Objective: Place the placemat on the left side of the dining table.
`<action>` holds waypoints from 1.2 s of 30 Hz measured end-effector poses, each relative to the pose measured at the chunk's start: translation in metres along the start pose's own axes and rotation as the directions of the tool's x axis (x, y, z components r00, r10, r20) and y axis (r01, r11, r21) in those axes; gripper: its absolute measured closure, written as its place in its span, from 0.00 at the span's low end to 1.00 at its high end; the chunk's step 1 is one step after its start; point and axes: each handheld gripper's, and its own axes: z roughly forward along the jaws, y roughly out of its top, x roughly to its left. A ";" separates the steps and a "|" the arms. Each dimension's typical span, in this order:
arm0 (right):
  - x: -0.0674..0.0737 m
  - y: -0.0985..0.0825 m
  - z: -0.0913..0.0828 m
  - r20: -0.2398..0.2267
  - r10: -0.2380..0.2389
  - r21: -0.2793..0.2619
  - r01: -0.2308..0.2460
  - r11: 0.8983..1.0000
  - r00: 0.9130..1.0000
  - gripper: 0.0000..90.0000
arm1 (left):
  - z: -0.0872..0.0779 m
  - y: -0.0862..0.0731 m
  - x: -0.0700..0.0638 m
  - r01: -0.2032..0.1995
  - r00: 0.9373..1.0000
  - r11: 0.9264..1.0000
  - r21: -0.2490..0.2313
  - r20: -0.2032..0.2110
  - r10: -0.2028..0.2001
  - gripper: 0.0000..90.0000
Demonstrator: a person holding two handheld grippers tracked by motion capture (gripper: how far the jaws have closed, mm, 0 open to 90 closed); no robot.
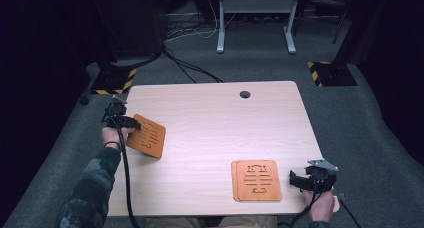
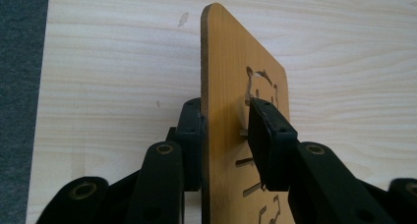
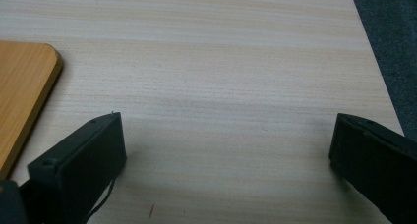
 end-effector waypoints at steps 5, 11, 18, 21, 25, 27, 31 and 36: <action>0.000 0.000 0.000 0.000 0.000 0.000 0.000 1.000 1.000 0.00 | 0.005 -0.004 0.007 0.021 1.000 1.000 -0.013 0.009 -0.021 0.72; 0.000 0.000 0.000 0.000 -0.001 -0.001 0.001 1.000 1.000 0.00 | 0.008 -0.007 0.012 0.031 0.999 1.000 -0.007 0.009 -0.030 0.70; 0.000 0.000 0.000 0.000 -0.006 -0.002 0.006 1.000 1.000 0.00 | 0.011 -0.006 0.008 0.007 1.000 1.000 -0.006 -0.023 -0.007 0.66; 0.000 0.000 0.000 0.000 -0.005 -0.002 0.005 1.000 1.000 0.00 | 0.013 -0.007 0.007 0.008 0.999 1.000 -0.012 -0.037 -0.008 0.64; 0.000 0.000 0.000 0.000 -0.006 -0.003 0.006 1.000 1.000 0.00 | 0.016 -0.009 0.009 0.027 0.999 1.000 -0.009 -0.039 -0.027 0.62; 0.000 0.000 0.000 0.000 -0.006 -0.002 0.006 1.000 1.000 0.00 | 0.016 -0.009 0.010 0.019 0.999 1.000 -0.002 -0.048 -0.019 0.61; 0.000 0.000 0.000 0.000 -0.006 -0.002 0.006 1.000 1.000 0.00 | 0.018 -0.010 0.009 0.020 0.998 1.000 -0.010 -0.059 -0.021 0.59; 0.000 0.000 0.000 0.000 -0.005 -0.002 0.005 1.000 1.000 0.00 | 0.021 -0.011 0.008 0.000 0.996 1.000 -0.006 -0.090 0.000 0.57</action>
